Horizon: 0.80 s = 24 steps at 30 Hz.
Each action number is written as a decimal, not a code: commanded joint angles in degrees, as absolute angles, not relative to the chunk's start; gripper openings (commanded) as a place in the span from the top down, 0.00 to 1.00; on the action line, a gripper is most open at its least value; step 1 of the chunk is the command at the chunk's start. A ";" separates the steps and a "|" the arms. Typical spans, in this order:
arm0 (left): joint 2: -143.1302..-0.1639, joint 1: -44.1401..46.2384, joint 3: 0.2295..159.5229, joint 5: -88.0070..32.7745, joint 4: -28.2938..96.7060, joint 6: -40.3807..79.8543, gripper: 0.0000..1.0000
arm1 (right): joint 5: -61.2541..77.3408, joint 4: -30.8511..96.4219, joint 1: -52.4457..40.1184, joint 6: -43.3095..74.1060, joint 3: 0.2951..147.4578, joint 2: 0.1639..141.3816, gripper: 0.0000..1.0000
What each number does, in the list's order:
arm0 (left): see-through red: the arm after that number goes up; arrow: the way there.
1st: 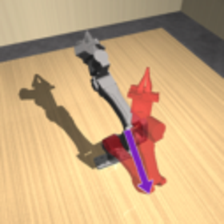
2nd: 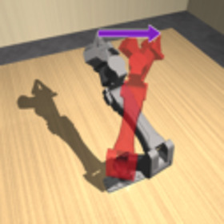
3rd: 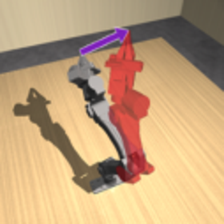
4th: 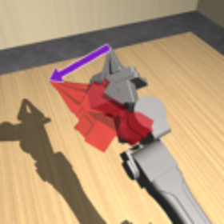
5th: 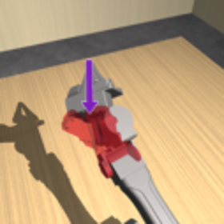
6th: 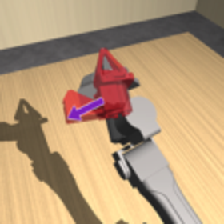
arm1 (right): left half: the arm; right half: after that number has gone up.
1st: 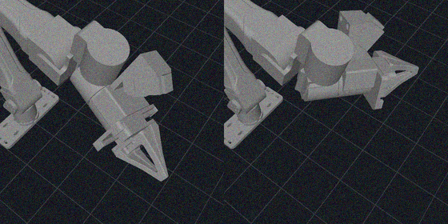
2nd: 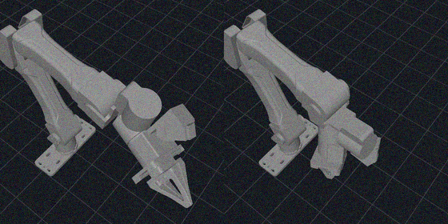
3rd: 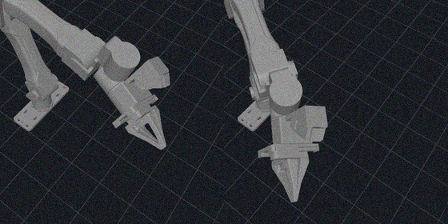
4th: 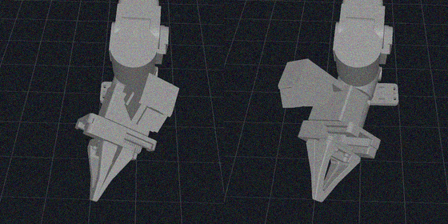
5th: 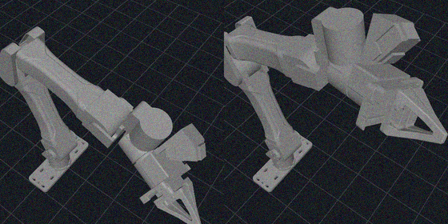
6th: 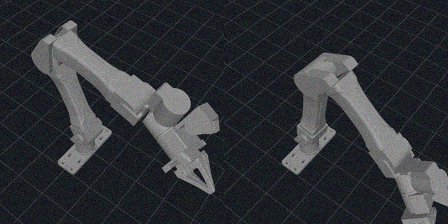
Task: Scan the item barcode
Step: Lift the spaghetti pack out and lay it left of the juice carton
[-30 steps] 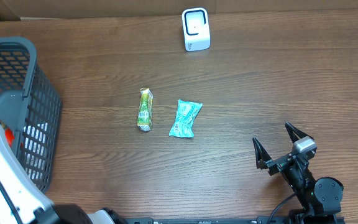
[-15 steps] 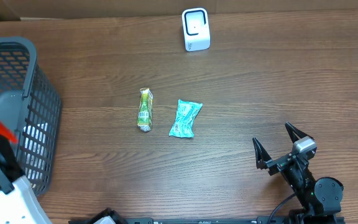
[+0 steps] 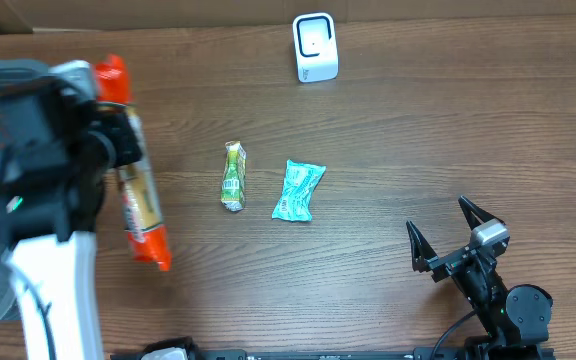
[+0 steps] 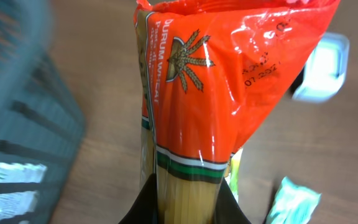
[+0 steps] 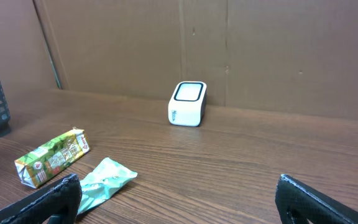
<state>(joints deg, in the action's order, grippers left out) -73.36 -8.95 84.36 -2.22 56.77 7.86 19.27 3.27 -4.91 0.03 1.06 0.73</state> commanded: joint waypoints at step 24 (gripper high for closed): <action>-94.17 -1.48 90.52 -2.59 52.23 8.97 0.22 | 19.18 3.16 -5.15 -0.03 0.45 0.23 0.00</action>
